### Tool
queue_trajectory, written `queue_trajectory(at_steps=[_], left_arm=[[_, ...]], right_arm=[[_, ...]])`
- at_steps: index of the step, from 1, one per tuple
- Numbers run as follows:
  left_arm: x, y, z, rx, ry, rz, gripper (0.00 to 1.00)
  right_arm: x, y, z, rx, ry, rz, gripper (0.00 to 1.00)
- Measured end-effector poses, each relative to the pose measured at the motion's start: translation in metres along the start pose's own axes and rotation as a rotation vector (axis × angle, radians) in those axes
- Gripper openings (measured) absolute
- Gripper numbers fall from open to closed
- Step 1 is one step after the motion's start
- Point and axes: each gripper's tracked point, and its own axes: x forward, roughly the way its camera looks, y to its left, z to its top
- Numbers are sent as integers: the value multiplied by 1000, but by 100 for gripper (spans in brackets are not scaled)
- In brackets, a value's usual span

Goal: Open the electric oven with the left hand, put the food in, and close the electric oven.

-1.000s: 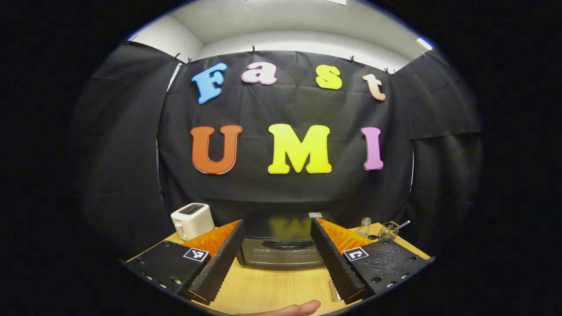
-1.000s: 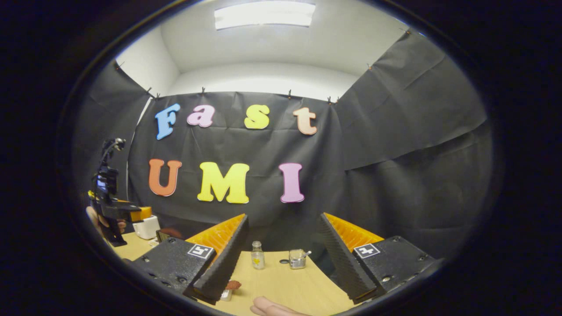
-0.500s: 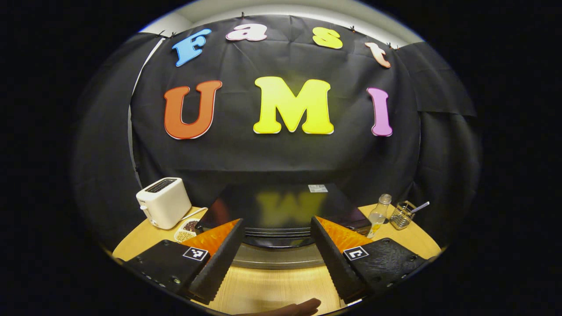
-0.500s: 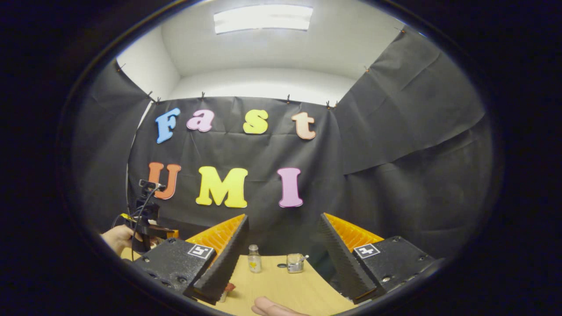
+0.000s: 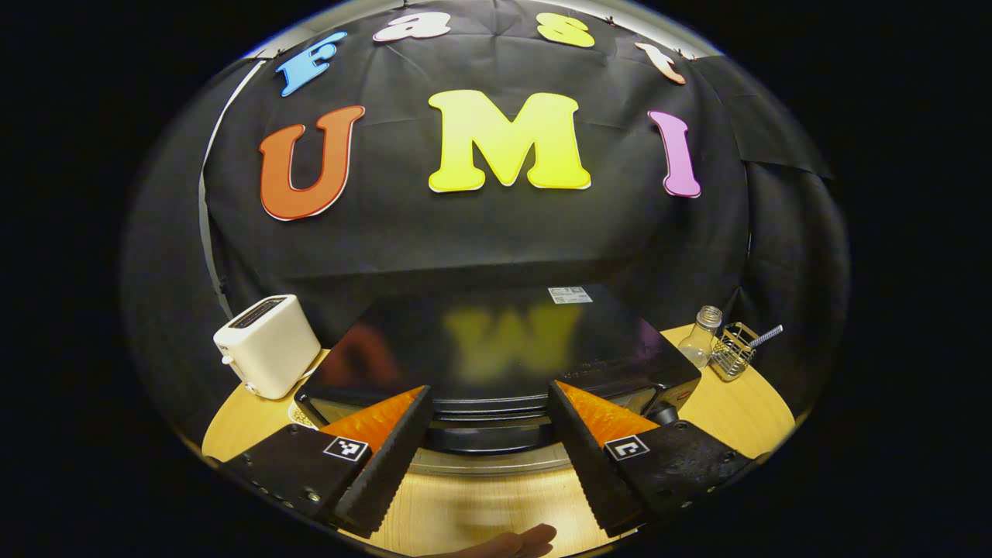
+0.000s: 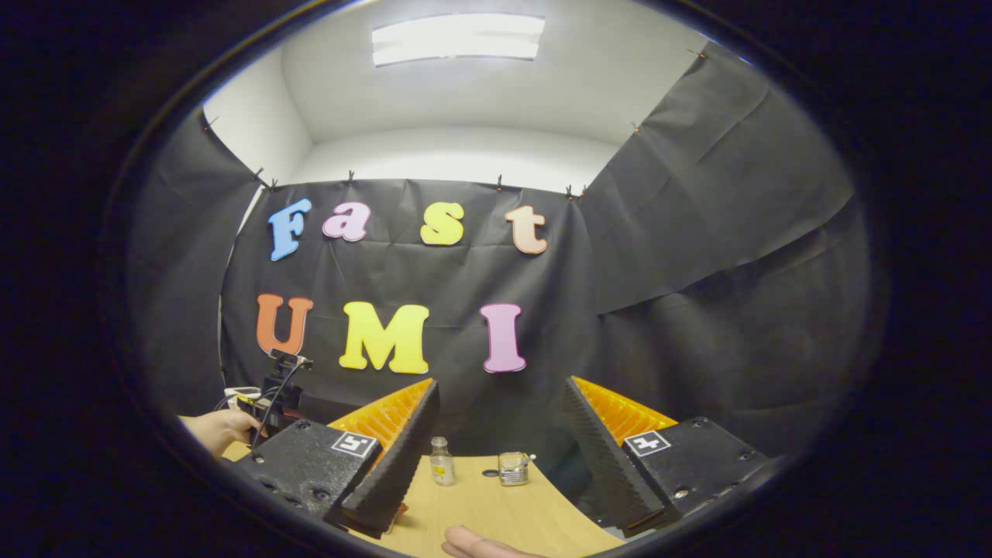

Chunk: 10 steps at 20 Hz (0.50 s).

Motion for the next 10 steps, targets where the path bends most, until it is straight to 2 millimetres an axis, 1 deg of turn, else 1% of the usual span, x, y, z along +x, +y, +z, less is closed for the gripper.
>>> queue_trajectory(at_steps=[2, 3, 4, 6, 8, 10], left_arm=[[-1, -1, -3, -17, -5, -15, 95], [-2, -1, -3, -24, -7, -19, 96], [-3, -1, -3, -20, -14, -23, 95], [-8, 0, -5, -16, -19, -34, 95], [-20, 1, -12, -28, -24, -22, 95], [-32, 5, -23, -20, -31, -6, 96]], right_arm=[[-5, 6, -3, 16, 21, 18, 100], [-8, 9, -5, 25, 30, 26, 97], [-10, 9, -5, 31, 40, 29, 100], [-14, 12, -6, 25, 57, 35, 100], [-20, 15, -1, 20, 60, 42, 100], [-25, 20, 6, 17, 49, 42, 100]])
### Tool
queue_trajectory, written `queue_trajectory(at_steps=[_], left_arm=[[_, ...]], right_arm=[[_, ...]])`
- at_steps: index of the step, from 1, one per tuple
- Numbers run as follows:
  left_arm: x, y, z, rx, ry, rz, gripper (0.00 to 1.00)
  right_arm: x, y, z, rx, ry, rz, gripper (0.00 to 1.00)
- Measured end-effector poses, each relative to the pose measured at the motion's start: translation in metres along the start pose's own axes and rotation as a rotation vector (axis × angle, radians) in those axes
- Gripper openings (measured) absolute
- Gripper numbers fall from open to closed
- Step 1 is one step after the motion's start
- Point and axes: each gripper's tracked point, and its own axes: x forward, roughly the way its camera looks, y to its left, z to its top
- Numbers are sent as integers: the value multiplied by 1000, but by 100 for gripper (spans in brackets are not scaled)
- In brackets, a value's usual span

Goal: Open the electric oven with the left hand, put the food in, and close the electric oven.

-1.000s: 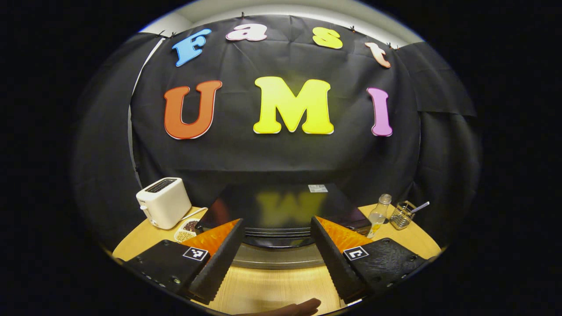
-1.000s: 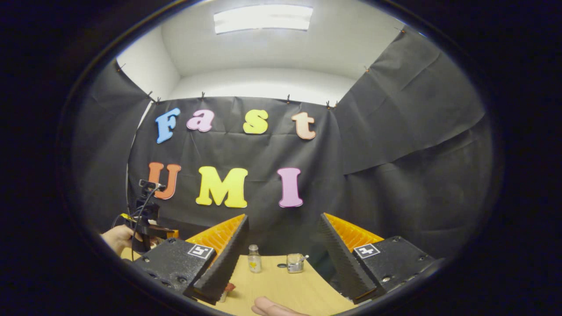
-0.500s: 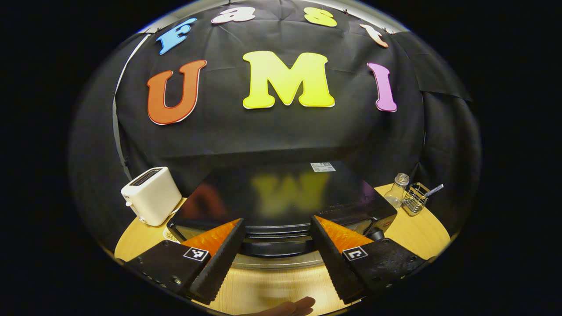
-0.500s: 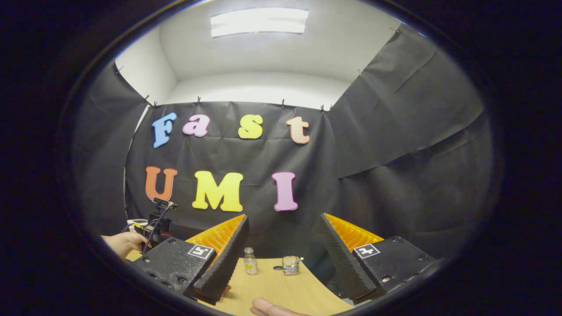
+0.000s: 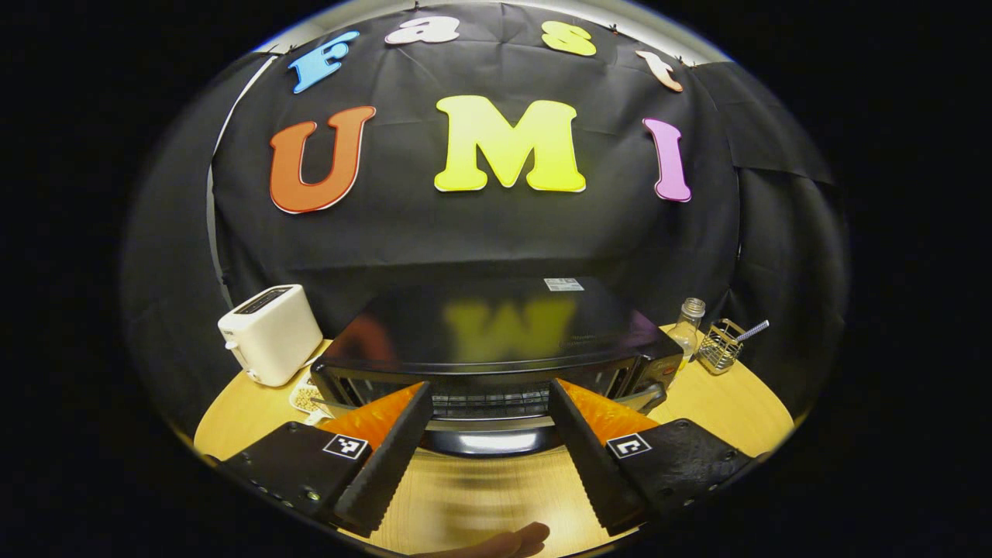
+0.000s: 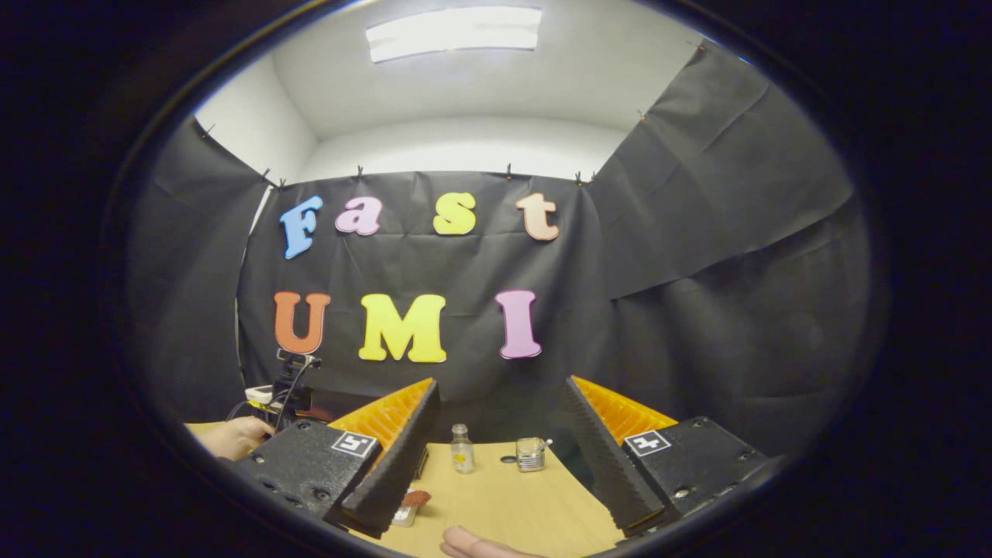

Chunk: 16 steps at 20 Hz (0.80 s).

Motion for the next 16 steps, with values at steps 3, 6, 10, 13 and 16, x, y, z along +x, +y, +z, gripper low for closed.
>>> queue_trajectory(at_steps=[3, 6, 10, 13, 16], left_arm=[[-8, 1, -29, -10, 40, 9, 96], [-18, -2, -78, -18, 142, 11, 95], [-30, -4, -122, -5, 233, 21, 96], [-33, -4, -140, -10, 267, 17, 96], [-42, -7, -160, -16, 333, 15, 96]], right_arm=[[-9, 9, 2, -8, -4, 11, 100], [-16, 16, 6, -4, -11, 24, 97], [-21, 21, 9, -13, -21, 29, 100], [-23, 26, 7, -20, -19, 40, 100], [-23, 31, 6, -33, -15, 44, 100]])
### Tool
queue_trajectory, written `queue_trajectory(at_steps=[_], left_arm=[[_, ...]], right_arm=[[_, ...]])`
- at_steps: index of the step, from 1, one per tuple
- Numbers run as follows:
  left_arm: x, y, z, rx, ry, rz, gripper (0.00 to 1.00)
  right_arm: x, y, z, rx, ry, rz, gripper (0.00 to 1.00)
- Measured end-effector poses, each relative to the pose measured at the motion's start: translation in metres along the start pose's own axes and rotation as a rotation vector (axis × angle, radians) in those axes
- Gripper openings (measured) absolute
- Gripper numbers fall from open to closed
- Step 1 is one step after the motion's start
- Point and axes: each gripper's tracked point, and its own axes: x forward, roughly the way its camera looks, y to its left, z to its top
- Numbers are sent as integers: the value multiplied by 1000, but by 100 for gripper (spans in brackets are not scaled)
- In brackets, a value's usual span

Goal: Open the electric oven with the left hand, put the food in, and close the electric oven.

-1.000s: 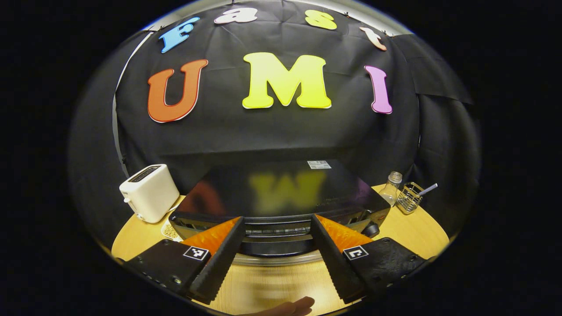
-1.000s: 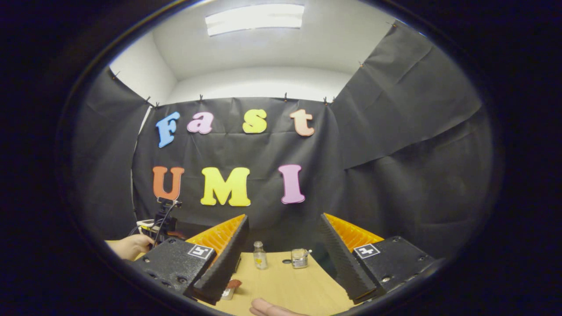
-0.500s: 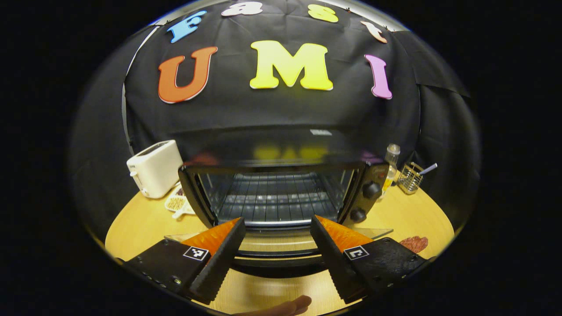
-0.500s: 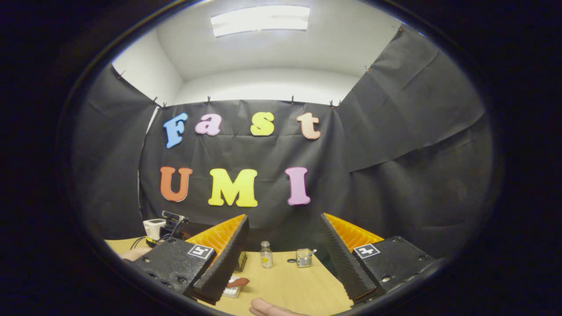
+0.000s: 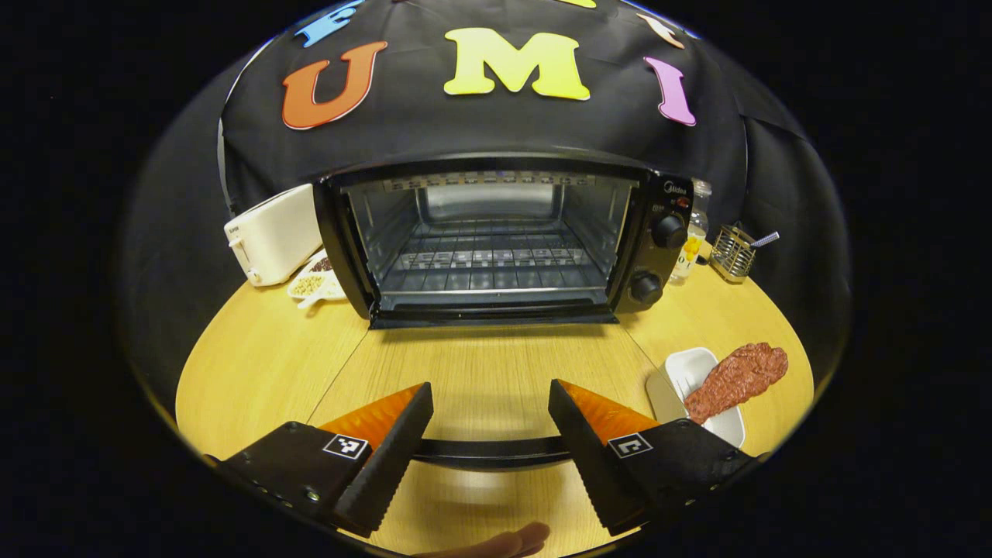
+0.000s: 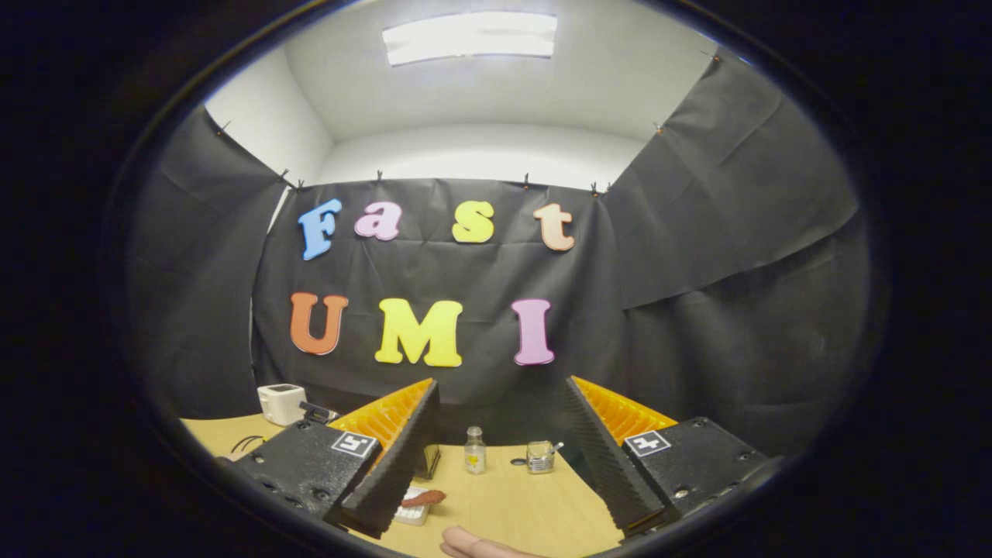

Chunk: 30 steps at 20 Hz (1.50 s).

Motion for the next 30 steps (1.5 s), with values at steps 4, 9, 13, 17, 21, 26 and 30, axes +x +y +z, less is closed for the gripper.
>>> queue_trajectory(at_steps=[4, 9, 13, 17, 21, 26, 30], left_arm=[[-1, -1, -12, 4, 23, -8, 96], [-5, -2, -18, 9, 3, -13, 96], [-6, 2, -12, 0, -108, -20, 96], [-30, 9, 6, -23, -204, -23, 96], [-88, 6, 47, -71, -354, -50, 96], [-182, 1, 93, -40, -537, -78, 96], [-253, 0, 113, -26, -648, -67, 96]], right_arm=[[1, 0, -3, 2, 7, -1, 100], [5, 5, -15, 4, 40, 12, 100], [10, 8, -27, -16, 73, 28, 100], [27, 4, -47, -45, 139, 30, 100], [50, 8, -88, -51, 272, 64, 100], [86, 11, -166, -56, 528, 127, 100], [111, 12, -239, -43, 745, 164, 100]])
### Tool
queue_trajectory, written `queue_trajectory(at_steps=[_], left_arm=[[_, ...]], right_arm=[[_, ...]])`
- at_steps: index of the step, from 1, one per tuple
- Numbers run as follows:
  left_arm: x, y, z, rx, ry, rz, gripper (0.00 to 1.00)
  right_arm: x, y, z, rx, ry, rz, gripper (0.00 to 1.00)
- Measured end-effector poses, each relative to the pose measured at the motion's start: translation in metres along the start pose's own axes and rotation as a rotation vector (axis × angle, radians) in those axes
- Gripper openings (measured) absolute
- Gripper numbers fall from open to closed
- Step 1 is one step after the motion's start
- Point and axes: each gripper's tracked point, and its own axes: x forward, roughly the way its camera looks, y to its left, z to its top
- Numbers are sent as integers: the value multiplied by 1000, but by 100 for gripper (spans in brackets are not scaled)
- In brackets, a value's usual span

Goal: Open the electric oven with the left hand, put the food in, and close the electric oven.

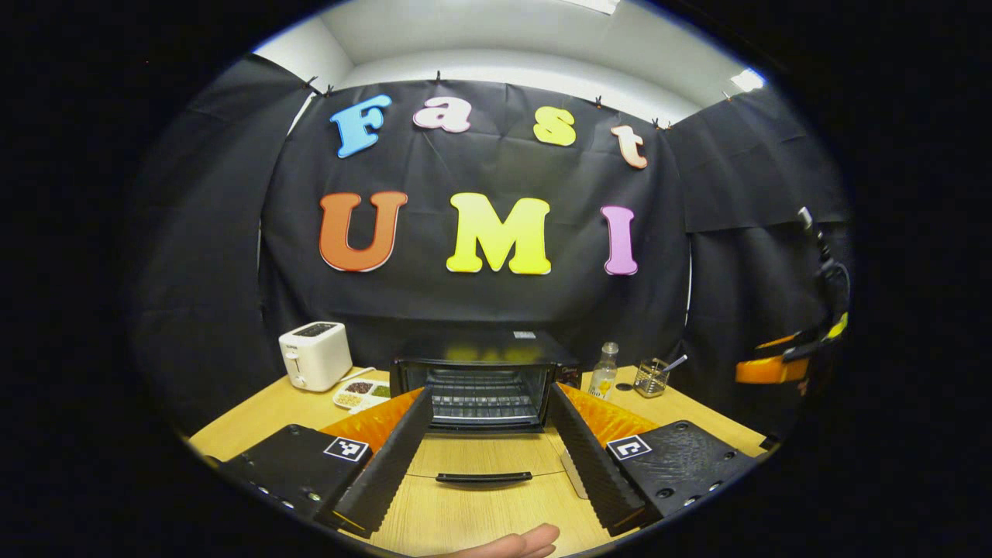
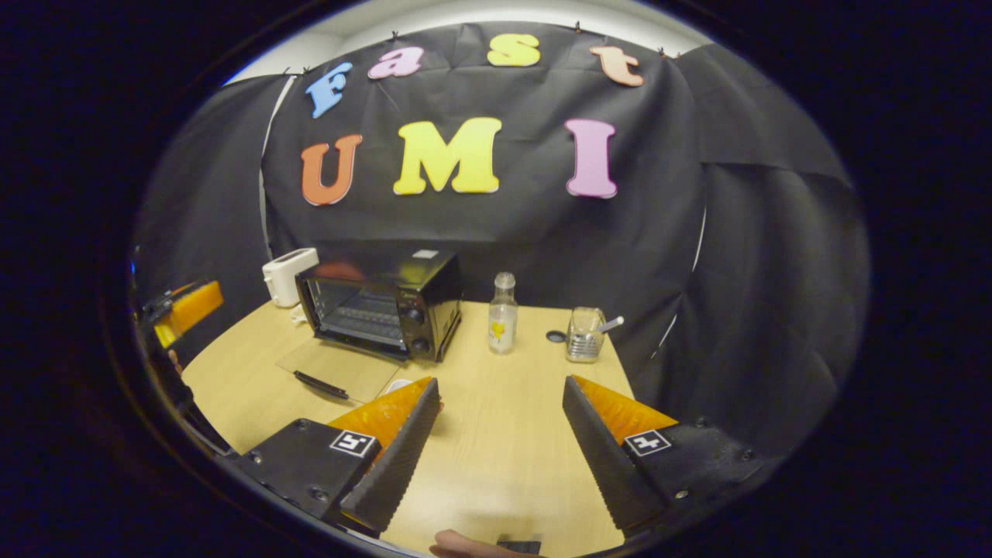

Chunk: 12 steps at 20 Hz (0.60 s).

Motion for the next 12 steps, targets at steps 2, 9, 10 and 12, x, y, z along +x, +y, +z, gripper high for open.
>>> queue_trajectory(at_steps=[2, 9, 10, 12], left_arm=[[-22, -3, 20, 1, -39, 4, 96], [-77, -18, 38, -23, -77, -28, 96], [-81, -18, 40, 0, -87, -22, 96], [-84, -18, 38, 40, -87, -7, 96]], right_arm=[[31, -2, -13, 62, 86, 32, 100], [115, 47, -64, 228, 341, 294, 93], [121, 55, -70, 245, 357, 332, 91], [131, 66, -77, 309, 392, 395, 81]])
